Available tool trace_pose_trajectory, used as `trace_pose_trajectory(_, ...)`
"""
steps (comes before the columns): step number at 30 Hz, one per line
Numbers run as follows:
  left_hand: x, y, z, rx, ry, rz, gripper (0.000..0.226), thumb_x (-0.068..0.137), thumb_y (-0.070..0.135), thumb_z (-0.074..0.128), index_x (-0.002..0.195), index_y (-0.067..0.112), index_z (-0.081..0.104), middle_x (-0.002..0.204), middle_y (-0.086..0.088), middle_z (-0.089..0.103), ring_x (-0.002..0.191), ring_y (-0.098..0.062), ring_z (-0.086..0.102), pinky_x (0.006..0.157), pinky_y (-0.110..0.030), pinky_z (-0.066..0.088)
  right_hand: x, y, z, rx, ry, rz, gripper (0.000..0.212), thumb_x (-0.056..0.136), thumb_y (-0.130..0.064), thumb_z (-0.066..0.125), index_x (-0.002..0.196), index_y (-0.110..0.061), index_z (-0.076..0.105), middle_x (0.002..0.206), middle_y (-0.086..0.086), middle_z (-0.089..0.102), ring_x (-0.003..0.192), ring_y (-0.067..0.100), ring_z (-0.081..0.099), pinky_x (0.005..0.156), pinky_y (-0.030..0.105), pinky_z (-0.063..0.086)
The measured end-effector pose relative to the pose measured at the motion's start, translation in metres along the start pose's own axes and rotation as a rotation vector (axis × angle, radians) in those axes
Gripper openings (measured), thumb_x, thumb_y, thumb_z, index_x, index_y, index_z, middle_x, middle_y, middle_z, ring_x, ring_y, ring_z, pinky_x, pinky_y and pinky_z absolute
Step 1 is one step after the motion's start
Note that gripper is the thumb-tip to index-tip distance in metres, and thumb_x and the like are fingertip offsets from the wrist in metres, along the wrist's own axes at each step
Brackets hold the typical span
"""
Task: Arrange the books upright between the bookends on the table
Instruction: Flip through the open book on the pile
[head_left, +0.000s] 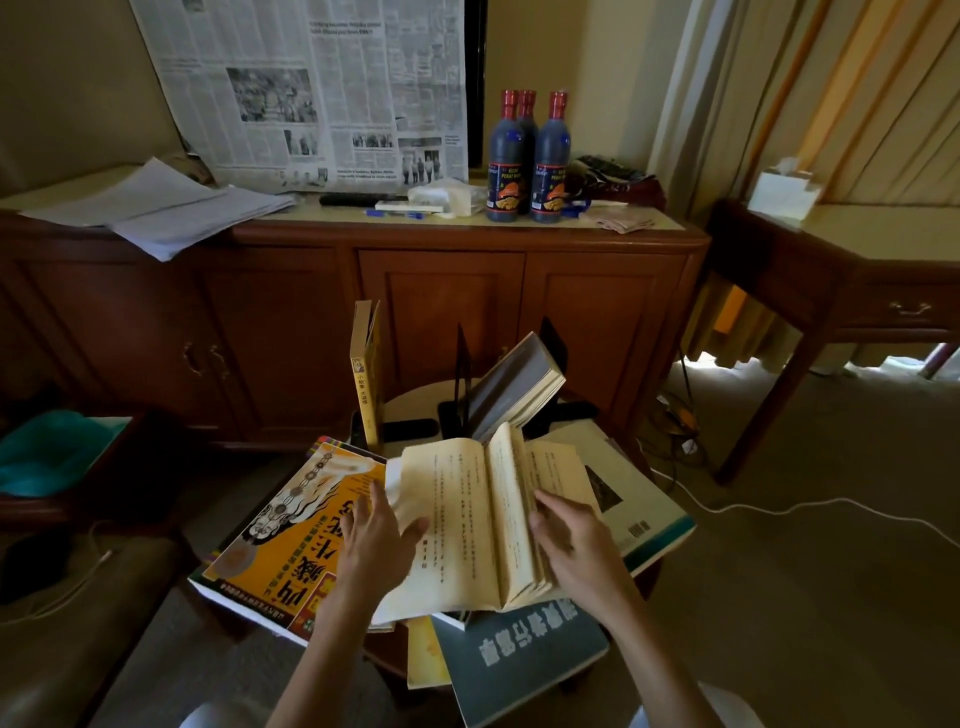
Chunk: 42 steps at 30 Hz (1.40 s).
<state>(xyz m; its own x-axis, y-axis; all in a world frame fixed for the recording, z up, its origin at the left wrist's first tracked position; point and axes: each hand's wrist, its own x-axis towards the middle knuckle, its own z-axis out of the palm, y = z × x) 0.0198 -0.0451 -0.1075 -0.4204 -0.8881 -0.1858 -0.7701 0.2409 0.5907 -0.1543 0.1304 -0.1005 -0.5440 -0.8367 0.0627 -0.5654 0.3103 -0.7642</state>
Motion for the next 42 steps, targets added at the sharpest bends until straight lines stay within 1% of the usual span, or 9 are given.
trace_pose_trajectory(5,-0.016,0.018,0.004,0.059,0.205,0.254,0.071,0.098,0.032,0.051,0.156,0.014,0.012,0.16,-0.015,0.022,0.145,-0.032,0.024,0.12,-0.049,0.024,-0.001,-0.015,0.025,-0.126,0.078,-0.099,0.064,0.091,-0.075,0.019,0.14,-0.043,0.045,0.132,-0.019,0.056,0.127,0.006,0.048,0.108,0.044,0.038)
trace_pose_trajectory(11,-0.039,0.054,0.008,0.265,0.259,0.368,0.072,0.095,0.068,0.009,0.154,0.027,0.016,0.164,-0.016,-0.014,0.141,-0.039,-0.036,0.109,-0.047,-0.034,-0.005,-0.031,0.035,-0.182,0.075,-0.092,0.077,0.084,-0.079,0.004,0.141,-0.044,0.041,0.141,-0.02,0.05,0.136,0.002,0.034,0.117,0.041,0.011)
trace_pose_trajectory(16,-0.032,0.037,0.014,0.284,0.137,0.296,0.066,0.099,0.064,0.018,0.153,0.041,-0.013,0.162,-0.017,-0.02,0.138,-0.043,-0.039,0.112,-0.058,-0.026,-0.011,-0.027,0.043,-0.092,0.046,-0.084,0.059,0.091,-0.075,0.008,0.143,-0.058,0.028,0.137,-0.021,0.051,0.13,-0.002,0.035,0.113,0.046,0.021)
trace_pose_trajectory(20,-0.031,0.032,0.007,0.314,0.189,0.362,0.064,0.1,0.052,0.022,0.155,0.039,-0.008,0.163,-0.018,-0.014,0.141,-0.043,-0.033,0.111,-0.055,-0.028,-0.012,-0.03,0.047,-0.104,0.056,-0.104,0.064,0.091,-0.073,0.009,0.146,-0.049,0.032,0.131,-0.026,0.045,0.122,-0.015,0.026,0.112,0.042,0.023)
trace_pose_trajectory(25,-0.024,0.019,0.017,0.407,0.167,0.546,0.057,0.087,0.023,0.061,0.143,0.024,0.049,0.162,-0.016,0.004,0.149,-0.04,-0.004,0.116,-0.048,-0.023,-0.01,-0.021,0.05,-0.072,0.165,-0.088,0.047,0.099,-0.032,0.051,0.145,-0.038,0.041,0.146,-0.014,0.045,0.132,0.007,0.035,0.108,0.032,0.033)
trace_pose_trajectory(28,-0.024,0.015,0.026,0.423,0.057,0.525,0.058,0.1,0.021,0.042,0.155,0.017,0.025,0.164,-0.009,-0.007,0.146,-0.024,-0.021,0.114,-0.045,-0.024,-0.01,-0.007,0.048,-0.257,0.24,-0.157,0.041,0.091,-0.018,0.063,0.13,-0.028,0.058,0.144,-0.009,0.049,0.136,0.01,0.039,0.109,0.041,0.035)
trace_pose_trajectory(35,-0.026,0.007,0.043,0.245,-0.003,0.45,0.087,0.086,0.067,-0.01,0.157,0.02,0.01,0.166,0.0,-0.007,0.15,-0.016,-0.019,0.119,-0.038,-0.015,-0.017,0.006,0.044,-0.217,0.189,-0.11,0.04,0.094,-0.026,0.061,0.132,-0.033,0.056,0.148,-0.024,0.028,0.141,0.001,0.02,0.116,0.042,0.025)
trace_pose_trajectory(38,-0.024,-0.005,0.048,0.148,-0.009,0.447,0.085,0.085,0.068,-0.008,0.157,0.024,-0.001,0.164,0.008,-0.015,0.148,-0.01,-0.023,0.123,-0.04,-0.01,-0.016,0.006,0.045,-0.267,0.168,-0.115,0.043,0.095,-0.048,0.054,0.136,-0.034,0.052,0.152,-0.022,0.025,0.143,0.003,0.018,0.117,0.041,0.022)
trace_pose_trajectory(42,-0.024,-0.01,0.048,0.163,-0.023,0.45,0.072,0.096,0.063,0.013,0.157,0.028,-0.002,0.161,0.012,-0.018,0.147,-0.006,-0.024,0.122,-0.036,-0.012,-0.015,0.01,0.053,-0.332,0.17,-0.104,0.08,0.084,-0.079,0.04,0.146,-0.029,0.041,0.157,-0.011,0.029,0.145,0.012,0.025,0.116,0.041,0.025)
